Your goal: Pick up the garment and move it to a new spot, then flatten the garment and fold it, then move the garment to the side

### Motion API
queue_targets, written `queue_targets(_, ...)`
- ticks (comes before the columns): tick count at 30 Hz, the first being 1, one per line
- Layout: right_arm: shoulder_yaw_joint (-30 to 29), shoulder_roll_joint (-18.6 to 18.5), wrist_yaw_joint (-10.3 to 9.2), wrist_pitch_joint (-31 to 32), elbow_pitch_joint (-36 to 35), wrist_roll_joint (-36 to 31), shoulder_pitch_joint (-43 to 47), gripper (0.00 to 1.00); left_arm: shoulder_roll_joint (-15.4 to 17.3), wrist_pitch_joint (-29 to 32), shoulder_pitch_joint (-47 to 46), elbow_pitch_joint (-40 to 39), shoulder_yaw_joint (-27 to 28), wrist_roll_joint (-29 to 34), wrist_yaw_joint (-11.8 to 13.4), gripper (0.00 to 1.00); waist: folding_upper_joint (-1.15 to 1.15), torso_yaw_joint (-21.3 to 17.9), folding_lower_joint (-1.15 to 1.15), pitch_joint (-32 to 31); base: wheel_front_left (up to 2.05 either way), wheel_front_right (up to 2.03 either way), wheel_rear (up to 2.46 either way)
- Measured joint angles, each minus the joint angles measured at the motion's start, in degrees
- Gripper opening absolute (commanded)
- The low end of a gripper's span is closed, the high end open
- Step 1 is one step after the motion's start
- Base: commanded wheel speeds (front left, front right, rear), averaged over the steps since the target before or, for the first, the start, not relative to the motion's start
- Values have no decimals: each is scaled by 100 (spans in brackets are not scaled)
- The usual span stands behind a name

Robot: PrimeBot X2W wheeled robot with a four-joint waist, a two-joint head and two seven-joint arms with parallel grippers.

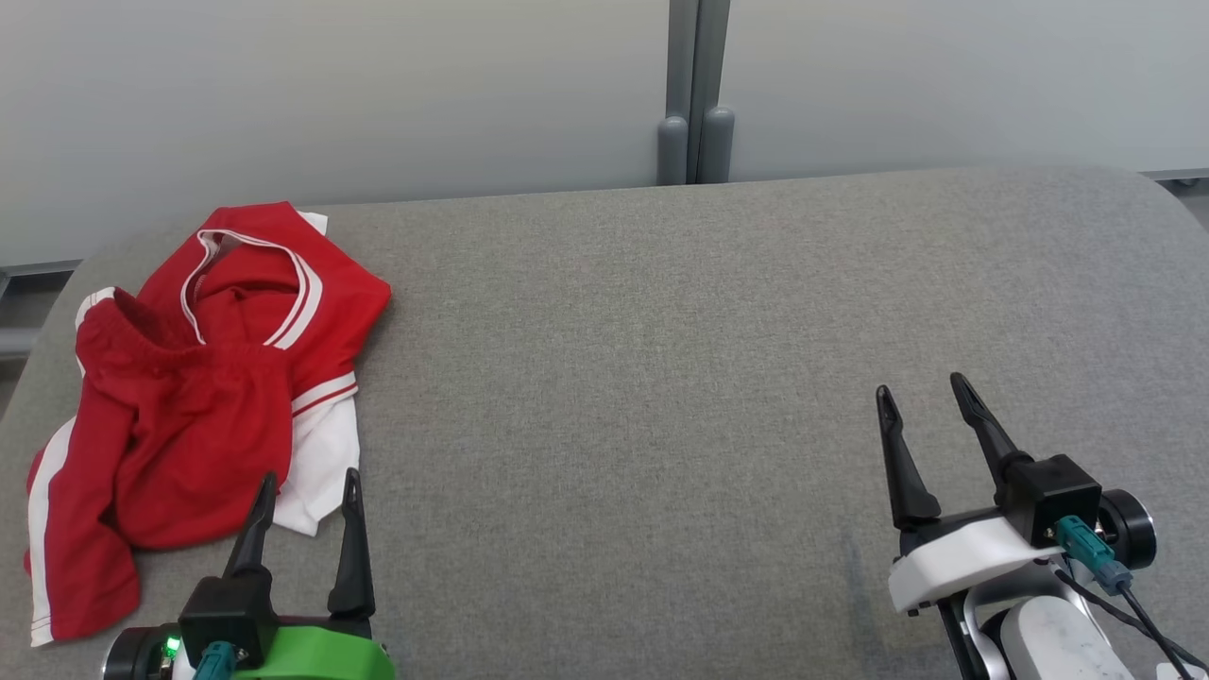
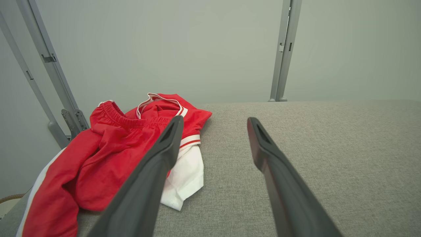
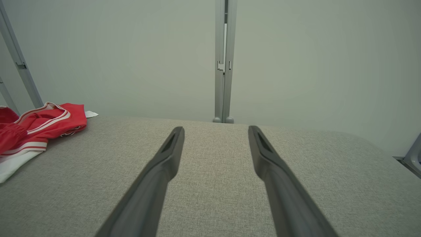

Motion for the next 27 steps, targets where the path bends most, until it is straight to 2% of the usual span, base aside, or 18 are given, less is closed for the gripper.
queue_targets(18, -96, 20, 55, 0, 22, 1, -1, 100, -5, 0, -2, 45, -24, 0, -9, 100, 0, 49, 0, -34, 0, 0, 0)
queue_targets(27, -187, 19, 55, 0, 2, 10, 2, 100, -14, 0, -16, 92, -104, 1, -15, 100, 0, 327, 0, -41, 0, 0, 0)
